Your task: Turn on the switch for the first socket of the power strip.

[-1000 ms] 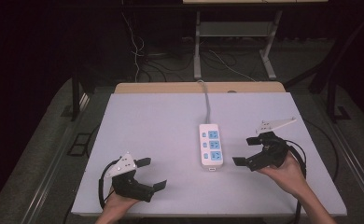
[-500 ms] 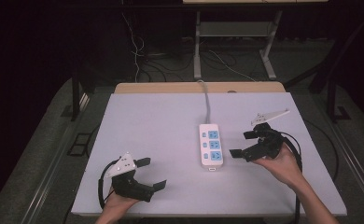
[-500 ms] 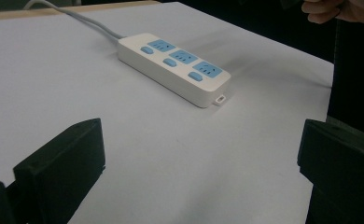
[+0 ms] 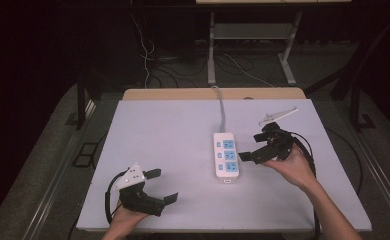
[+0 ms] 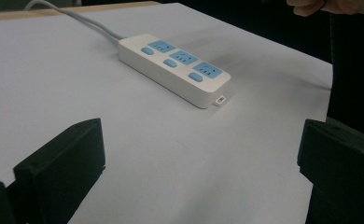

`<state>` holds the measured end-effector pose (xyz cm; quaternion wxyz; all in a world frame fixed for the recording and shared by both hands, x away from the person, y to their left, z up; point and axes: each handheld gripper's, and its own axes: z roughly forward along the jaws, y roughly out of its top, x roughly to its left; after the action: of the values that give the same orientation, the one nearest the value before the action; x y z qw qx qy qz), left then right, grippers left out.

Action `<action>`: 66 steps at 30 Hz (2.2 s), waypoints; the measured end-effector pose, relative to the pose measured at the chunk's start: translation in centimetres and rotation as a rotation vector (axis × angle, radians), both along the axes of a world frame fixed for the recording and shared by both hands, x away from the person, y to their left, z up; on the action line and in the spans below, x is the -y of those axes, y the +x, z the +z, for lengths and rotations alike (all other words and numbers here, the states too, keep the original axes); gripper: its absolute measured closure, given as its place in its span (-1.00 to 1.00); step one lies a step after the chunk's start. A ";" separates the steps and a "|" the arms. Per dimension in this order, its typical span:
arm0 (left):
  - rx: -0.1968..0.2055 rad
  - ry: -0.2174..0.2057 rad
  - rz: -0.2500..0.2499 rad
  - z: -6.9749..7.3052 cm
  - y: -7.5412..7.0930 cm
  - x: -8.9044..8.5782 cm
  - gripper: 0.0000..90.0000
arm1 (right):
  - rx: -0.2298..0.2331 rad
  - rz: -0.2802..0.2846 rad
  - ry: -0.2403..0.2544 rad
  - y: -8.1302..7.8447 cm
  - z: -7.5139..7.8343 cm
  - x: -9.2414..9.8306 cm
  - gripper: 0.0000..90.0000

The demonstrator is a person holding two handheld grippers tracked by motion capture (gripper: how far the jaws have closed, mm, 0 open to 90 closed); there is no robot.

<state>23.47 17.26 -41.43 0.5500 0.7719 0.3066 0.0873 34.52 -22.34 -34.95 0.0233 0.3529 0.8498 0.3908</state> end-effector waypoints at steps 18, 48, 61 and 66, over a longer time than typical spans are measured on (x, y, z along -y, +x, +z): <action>-0.001 0.000 -0.003 0.0 0.0 0.0 -1.00 | -0.008 -0.012 -0.011 2.8 0.9 -1.8 -0.99; 0.000 -0.001 -0.003 0.0 0.1 -0.1 -1.00 | -0.049 -0.068 -0.001 6.1 -1.5 -4.2 -0.99; 0.000 0.001 -0.005 -0.1 0.1 0.0 -1.00 | -0.042 -0.044 -0.033 7.0 -3.0 -5.0 -0.12; 0.000 0.003 -0.006 0.0 0.1 0.0 -1.00 | -0.055 -0.013 -0.026 7.3 -3.6 -5.3 0.32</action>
<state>23.58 17.27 -41.47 0.5494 0.7736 0.3039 0.0862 41.83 -17.04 -38.52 0.0068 0.3686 0.8530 0.3695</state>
